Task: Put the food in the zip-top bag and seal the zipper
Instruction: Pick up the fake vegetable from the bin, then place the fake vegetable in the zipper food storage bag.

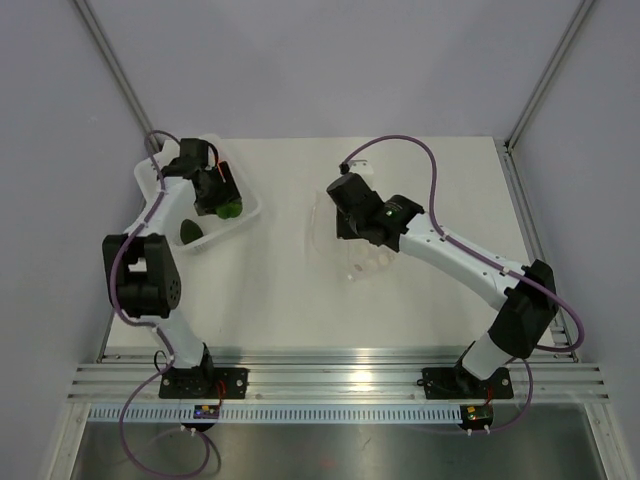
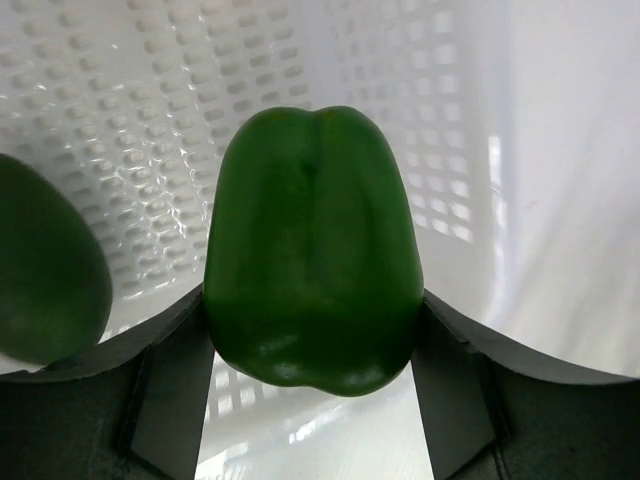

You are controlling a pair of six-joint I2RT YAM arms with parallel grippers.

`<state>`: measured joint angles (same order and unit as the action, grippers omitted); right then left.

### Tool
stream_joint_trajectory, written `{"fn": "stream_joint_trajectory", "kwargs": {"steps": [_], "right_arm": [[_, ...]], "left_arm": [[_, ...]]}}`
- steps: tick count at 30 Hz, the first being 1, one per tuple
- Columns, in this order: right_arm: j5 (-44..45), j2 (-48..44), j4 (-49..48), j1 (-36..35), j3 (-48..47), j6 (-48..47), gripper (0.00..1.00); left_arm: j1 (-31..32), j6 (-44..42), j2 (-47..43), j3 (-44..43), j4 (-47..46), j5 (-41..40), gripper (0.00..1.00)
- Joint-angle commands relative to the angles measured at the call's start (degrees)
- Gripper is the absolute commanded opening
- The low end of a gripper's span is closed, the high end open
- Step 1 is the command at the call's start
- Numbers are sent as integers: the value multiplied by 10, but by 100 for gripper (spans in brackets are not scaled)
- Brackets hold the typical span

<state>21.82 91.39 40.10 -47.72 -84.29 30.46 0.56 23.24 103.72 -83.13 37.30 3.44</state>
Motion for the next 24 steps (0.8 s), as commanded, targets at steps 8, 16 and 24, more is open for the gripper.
{"fn": "stream_joint_trajectory", "kwargs": {"steps": [8, 16, 24], "right_arm": [[-99, 151, -57, -4, -165, -6, 0], [-149, 222, -58, -4, -242, 19, 0], [-177, 205, -68, -4, -222, 38, 0]], "left_arm": [[29, -39, -191, 21, 29, 96, 24], [89, 5, -280, 98, -24, 203, 22], [138, 61, -273, 155, -100, 258, 21]]}}
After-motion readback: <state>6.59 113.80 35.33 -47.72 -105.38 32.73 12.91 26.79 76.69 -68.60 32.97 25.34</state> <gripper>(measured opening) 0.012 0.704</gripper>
